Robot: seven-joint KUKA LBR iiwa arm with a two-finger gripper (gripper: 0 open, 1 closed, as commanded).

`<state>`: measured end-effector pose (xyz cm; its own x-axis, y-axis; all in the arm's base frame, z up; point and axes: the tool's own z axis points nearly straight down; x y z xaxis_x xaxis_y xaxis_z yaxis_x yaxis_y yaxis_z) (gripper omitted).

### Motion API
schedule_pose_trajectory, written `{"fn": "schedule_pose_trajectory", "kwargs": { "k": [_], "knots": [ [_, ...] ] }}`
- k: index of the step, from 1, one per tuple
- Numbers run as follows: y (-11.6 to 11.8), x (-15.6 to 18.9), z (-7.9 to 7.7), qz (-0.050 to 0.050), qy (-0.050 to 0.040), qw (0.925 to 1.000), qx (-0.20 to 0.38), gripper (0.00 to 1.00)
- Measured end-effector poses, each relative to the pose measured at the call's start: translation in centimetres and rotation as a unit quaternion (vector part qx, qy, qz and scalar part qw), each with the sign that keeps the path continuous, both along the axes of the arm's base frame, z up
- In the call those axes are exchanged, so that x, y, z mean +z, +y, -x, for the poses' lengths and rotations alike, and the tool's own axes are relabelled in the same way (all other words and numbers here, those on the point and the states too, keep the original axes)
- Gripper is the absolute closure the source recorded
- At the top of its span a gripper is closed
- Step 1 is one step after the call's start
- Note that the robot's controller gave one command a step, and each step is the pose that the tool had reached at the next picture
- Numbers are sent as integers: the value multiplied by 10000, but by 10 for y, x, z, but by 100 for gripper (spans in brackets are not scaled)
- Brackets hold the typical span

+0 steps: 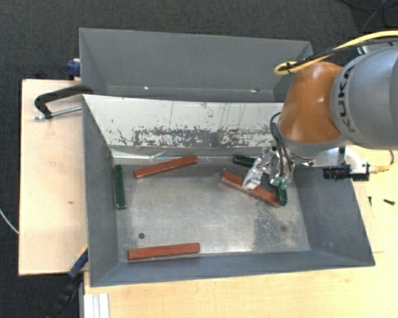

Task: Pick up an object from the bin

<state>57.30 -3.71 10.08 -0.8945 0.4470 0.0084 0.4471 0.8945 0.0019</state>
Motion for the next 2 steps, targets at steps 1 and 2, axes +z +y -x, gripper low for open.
{"fn": "schedule_pose_trajectory", "kwargs": {
  "k": [1, 2],
  "knots": [
    [-1, 19, -1, 18, -39, 10000, 0, 100],
    [-2, 38, -1, 23, -55, 10000, -3, 100]
  ]
}}
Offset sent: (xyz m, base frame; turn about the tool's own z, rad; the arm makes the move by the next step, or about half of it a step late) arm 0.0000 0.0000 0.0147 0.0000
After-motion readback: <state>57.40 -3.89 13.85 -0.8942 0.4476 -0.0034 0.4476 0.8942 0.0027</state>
